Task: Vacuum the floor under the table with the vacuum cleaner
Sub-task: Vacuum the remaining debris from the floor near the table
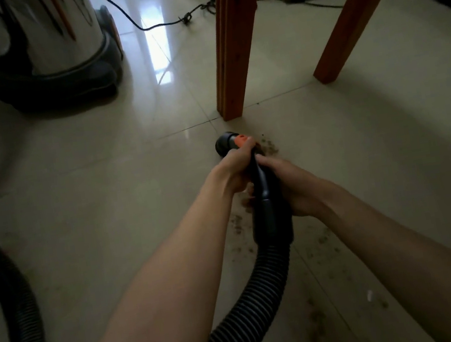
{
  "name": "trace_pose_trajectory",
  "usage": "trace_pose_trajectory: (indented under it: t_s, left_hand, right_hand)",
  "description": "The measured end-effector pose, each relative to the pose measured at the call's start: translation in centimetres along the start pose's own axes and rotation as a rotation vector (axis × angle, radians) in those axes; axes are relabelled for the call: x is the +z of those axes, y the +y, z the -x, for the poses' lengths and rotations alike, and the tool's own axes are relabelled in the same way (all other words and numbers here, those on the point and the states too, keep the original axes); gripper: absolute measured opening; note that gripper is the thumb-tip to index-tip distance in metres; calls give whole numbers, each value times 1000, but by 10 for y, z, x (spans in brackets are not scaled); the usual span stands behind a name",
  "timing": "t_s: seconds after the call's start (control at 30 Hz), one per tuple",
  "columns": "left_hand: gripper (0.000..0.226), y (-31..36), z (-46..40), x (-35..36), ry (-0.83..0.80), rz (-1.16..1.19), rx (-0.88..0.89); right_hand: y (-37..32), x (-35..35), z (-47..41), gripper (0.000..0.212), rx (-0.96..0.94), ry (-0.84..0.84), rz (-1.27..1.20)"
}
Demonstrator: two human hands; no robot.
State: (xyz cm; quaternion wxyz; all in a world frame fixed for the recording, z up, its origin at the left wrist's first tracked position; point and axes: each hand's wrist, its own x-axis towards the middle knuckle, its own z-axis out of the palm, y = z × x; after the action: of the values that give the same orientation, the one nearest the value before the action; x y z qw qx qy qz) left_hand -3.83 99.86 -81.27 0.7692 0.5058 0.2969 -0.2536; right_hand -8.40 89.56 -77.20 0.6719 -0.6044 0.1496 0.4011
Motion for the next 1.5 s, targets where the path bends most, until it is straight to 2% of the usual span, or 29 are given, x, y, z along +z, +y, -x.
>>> trace_pose_trajectory:
  t_s: [0.07,0.27,0.4,0.5,0.73,0.93,1.13,1.23,1.37,1.5]
  left_hand:
    - [57,0,-7,-6,19,14,18]
    - [60,5,-28,-13,23,39,53]
    - [55,6,-29,-7,41,29,101]
    - [57,2,-20,-1,74,-15,107]
    - [66,-9,-8,-2,111,-82,137]
    - [51,-6,-12,-12,115,-42,190]
    - [57,-3,-5,-7,74,-68,172]
    - [51,-2,-6,-6,113,-40,215]
    - [39,-3,-9,-20,150,-27,249]
    - [22,3,-5,-32,188,-15,253]
  right_hand:
    - [8,5,-2,46,-1,-25,0]
    - [9,13,-21,48,-120,138,122]
    - [6,12,-26,50,-150,121,148]
    - [9,10,-22,45,-149,123,163]
    - [15,9,-9,54,-157,154,206]
    - [10,16,-13,55,-157,105,190]
    - [7,16,-20,54,-192,202,191]
    - [6,14,-24,54,-177,187,194]
    - [3,20,-25,54,-113,87,184]
    - [2,30,-31,54,-80,39,179]
